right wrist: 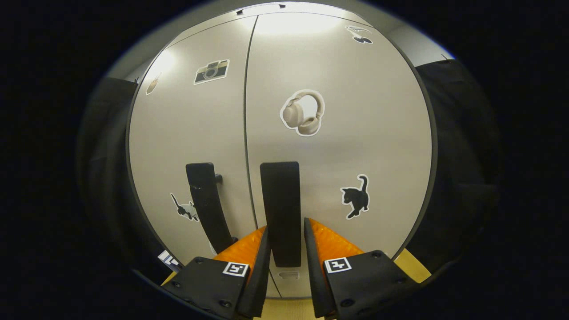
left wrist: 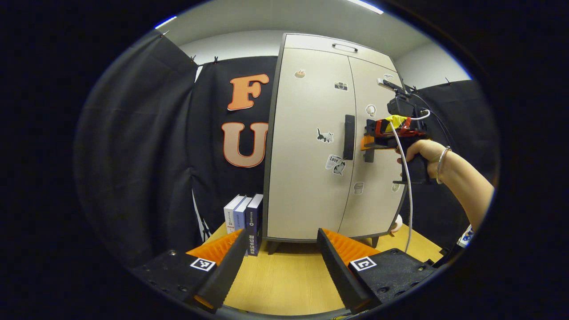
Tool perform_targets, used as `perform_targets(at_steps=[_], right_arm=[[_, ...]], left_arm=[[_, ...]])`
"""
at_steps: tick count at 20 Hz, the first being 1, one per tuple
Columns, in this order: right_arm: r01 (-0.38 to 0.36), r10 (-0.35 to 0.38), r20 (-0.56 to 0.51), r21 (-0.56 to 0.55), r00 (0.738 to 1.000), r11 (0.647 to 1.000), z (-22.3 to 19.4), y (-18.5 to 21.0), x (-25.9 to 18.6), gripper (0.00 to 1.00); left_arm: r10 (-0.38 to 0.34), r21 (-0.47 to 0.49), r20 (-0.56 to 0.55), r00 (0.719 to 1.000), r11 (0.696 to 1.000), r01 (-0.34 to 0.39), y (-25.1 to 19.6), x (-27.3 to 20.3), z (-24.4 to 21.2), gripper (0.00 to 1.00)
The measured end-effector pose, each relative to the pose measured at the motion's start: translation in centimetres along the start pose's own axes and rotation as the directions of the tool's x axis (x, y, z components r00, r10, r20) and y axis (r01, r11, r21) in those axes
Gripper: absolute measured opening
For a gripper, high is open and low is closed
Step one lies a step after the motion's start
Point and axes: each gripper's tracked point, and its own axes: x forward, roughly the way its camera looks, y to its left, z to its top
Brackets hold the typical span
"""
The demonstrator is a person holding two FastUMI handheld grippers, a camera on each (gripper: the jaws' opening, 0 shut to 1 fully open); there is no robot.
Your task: Open the right door of the double-door shoe cabinet with the right hand, and open the left door with the left hand.
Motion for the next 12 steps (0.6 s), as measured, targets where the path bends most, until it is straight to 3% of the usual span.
perform_targets(at_steps=[1,3,5,6,7,12], right_arm=[[0.011,-0.011,0.013,-0.003,1.000,1.000,-0.5,0.0,0.3,0.39],[0.017,-0.017,0.011,-0.008,1.000,1.000,-0.7,0.0,0.3,0.38],[0.014,-0.014,0.003,0.001,1.000,1.000,-0.8,-0.1,0.1,0.28],[0.011,-0.011,0.000,0.001,1.000,1.000,-1.0,-0.2,0.0,0.28],[0.007,-0.007,0.000,0.001,1.000,1.000,-1.0,-0.1,-0.5,0.20],[-0.025,0.025,-0.006,-0.015,1.000,1.000,-0.9,-0.5,-2.8,0.20]], left_arm=[[0.007,-0.003,0.001,1.000,1.000,-0.007,0.2,-0.1,0.0,0.95],[0.025,0.001,0.003,1.000,1.000,-0.025,0.8,-0.5,0.0,0.95],[0.040,-0.004,0.000,0.999,0.999,-0.040,1.3,-0.6,-0.1,0.95],[0.048,-0.005,-0.002,0.999,0.999,-0.048,1.4,-0.9,-0.1,0.95],[0.057,-0.006,-0.001,0.998,0.998,-0.057,1.6,-1.3,0.0,0.95],[0.063,-0.001,0.006,0.998,0.998,-0.063,1.4,-2.4,0.1,0.95]])
